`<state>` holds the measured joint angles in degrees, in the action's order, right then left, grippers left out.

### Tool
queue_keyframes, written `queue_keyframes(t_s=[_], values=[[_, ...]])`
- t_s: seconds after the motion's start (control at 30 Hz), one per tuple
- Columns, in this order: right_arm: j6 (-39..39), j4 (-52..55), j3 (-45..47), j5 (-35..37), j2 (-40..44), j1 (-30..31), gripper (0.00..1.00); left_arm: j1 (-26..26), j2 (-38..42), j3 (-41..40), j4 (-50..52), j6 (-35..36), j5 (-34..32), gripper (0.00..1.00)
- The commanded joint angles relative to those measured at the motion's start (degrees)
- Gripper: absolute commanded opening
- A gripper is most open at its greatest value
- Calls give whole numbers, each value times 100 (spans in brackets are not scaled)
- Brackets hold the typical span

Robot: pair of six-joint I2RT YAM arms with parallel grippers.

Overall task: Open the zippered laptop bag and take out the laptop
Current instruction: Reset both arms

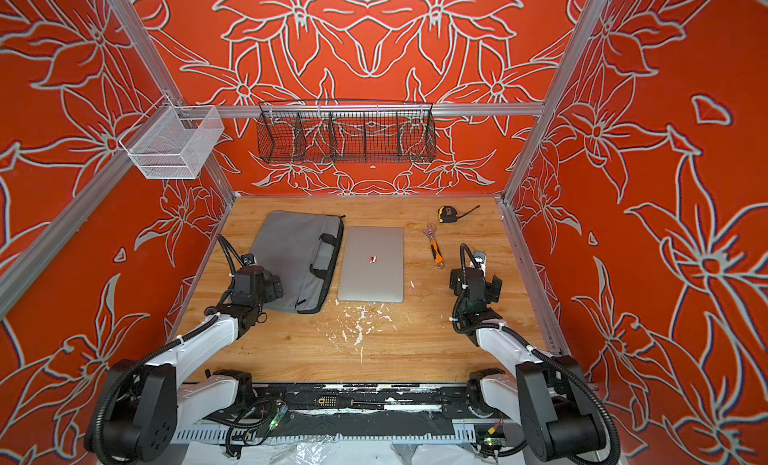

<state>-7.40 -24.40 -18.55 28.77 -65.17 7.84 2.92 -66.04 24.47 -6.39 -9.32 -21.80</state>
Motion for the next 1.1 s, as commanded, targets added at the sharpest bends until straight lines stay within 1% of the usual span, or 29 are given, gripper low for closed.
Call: queue_keyframes(t_s=[0.0,0.2,0.3,0.37,0.47,0.5,0.57,0.6,0.7,0.8,1.07], values=[[150,-643,89,-273,-99,-128,98,-155,-149,102,-753,282,394,97],[367,-955,-48,-588,-493,-221,98,-317,-566,332,-972,510,1248,97],[444,-1758,136,-676,-893,-257,98,-364,-743,489,-846,566,1445,97],[491,-2159,182,-840,-1155,-285,98,-373,-783,461,-975,658,1619,97],[486,-1649,-80,-944,-1215,-292,98,-387,-849,-32,-1868,717,1673,97],[497,-1694,-127,-953,-1299,-296,98,-380,-896,-162,-2120,719,1670,97],[489,-1433,-257,-986,-1322,-301,98,-387,-1050,-291,-2488,745,1697,97],[498,-1480,-254,-985,-1344,-300,98,-384,-1063,-182,-2274,756,1739,97],[502,-1449,-278,-996,-1350,-305,98,-388,-1118,-90,-2148,792,1811,97],[505,-1271,-398,-988,-1410,-312,98,-385,-1128,-107,-2203,800,1803,97],[515,-1300,-379,-993,-1401,-309,97,-382,-1122,-91,-2169,793,1804,97]])
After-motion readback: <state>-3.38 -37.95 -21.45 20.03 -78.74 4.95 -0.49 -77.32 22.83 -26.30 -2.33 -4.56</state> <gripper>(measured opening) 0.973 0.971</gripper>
